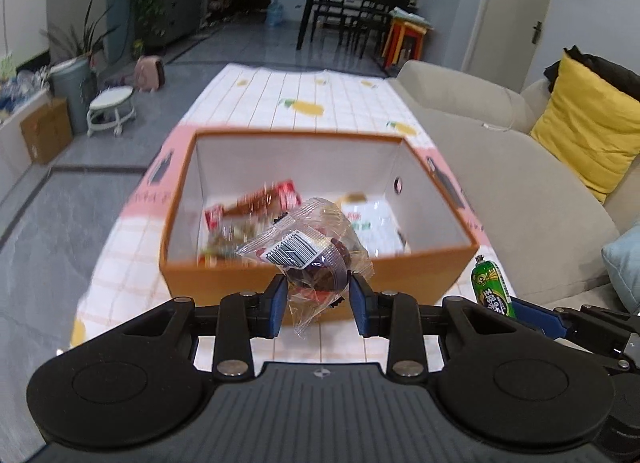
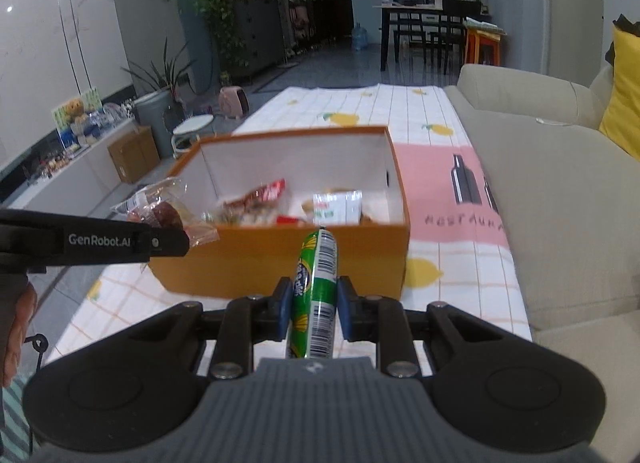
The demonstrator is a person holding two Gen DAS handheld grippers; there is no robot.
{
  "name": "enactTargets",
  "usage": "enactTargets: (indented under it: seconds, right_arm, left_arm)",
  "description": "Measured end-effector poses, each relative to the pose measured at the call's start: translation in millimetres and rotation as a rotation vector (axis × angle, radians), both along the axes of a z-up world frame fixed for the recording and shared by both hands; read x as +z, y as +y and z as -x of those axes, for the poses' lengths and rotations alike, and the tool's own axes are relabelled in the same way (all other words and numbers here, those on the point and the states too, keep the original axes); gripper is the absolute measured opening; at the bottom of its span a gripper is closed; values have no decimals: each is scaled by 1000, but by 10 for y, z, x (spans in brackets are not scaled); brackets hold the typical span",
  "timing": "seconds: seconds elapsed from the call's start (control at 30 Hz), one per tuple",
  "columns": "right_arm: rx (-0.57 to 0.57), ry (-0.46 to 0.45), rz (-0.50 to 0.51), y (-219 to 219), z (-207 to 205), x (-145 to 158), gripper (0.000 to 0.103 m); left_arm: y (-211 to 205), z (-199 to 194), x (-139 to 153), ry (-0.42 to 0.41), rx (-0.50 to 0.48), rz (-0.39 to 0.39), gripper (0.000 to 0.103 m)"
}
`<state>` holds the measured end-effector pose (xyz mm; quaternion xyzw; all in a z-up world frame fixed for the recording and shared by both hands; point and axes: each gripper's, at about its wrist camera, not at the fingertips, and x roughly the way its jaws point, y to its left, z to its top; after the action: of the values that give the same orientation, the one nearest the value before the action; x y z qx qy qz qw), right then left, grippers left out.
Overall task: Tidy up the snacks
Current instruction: 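Carry both snacks into the orange box and open both tools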
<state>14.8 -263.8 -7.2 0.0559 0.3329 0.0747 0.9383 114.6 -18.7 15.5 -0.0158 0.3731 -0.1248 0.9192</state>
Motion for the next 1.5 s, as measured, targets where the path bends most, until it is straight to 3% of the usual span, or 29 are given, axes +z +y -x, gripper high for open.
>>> enactTargets:
  seconds: [0.27,0.47,0.6,1.07,1.5]
  right_arm:
    - [8,-58,13,14,-288,259,21]
    - [31,-54,28,76,-609,307,20]
    - [49,-33,41,116,-850,288,20]
    - [84,155,128,219,-1677,-162,20]
    - [99,262,163,283,-1815,-442,20]
  left_arm:
    - [-106,-285,192,-43,-42,-38,37]
    - [-212,-553,156,-8,-76,-107,37]
    - [-209,-748,106,44,-86,-107,37]
    - [-281,-1276,-422,200,-101,-216,37]
    - [-298,-1323,-722,282,-116,-284,37]
